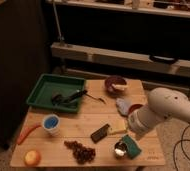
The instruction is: Stack cups on top of each other
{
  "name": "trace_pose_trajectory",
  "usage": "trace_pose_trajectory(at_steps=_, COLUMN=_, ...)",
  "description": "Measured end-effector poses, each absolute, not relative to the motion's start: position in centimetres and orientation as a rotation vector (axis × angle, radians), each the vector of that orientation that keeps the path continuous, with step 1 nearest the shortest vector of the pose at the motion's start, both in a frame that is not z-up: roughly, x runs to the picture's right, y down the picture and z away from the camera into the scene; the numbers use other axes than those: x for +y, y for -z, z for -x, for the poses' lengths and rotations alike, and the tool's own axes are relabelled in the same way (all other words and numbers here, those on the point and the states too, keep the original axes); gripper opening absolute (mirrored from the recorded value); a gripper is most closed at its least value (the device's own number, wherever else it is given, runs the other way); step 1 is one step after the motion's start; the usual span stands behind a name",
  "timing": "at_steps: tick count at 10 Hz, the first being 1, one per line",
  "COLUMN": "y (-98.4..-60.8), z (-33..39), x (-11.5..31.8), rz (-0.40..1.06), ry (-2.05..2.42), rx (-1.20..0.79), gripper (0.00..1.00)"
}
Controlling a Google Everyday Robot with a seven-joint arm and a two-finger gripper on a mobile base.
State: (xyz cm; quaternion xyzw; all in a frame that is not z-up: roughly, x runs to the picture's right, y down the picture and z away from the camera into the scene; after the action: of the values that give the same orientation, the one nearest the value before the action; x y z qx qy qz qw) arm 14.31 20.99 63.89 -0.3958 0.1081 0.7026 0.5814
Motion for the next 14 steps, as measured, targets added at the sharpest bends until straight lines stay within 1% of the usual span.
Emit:
trace_pose_trajectory(at_steps=1, y=-65.0, z=-15.3, x=21.8, rz=0.942, ry=-1.666, rx=0.277, gripper=0.80)
trace_pose_trajectory(at_steps=5, y=-67.1, z=-16.8, x=23.6, rz=1.003, ry=-1.698, rx=0.363, gripper=0.80)
trace_pose_trajectory(at_steps=7, y=-67.4, z=-17.0, x=23.9, rz=1.021, ry=-1.697, rx=0.378, gripper=0.80)
trace_pose_trajectory(at_steps=8, y=-67.0, z=-16.7, x=23.9, rz=1.027, ry=-1.680, rx=0.374, gripper=0.77)
trace_pose_trajectory(at_steps=10, y=-66.6, z=-16.3, x=23.9, rz=1.032, ry=-1.662, rx=0.367, gripper=0.61)
trace_pose_trajectory(at_steps=12, y=-66.3, z=-16.2, x=24.3, rz=1.037, ry=-1.657, rx=0.366, gripper=0.40)
trace_pose_trajectory(at_steps=13, y=-66.2, z=-16.2, x=24.4, rz=1.038, ry=-1.658, rx=0.363, gripper=0.35)
trace_pose_trajectory(at_steps=14, y=-66.1, z=-16.3, x=24.5, rz=1.039, ry=-1.659, rx=0.362, gripper=0.34)
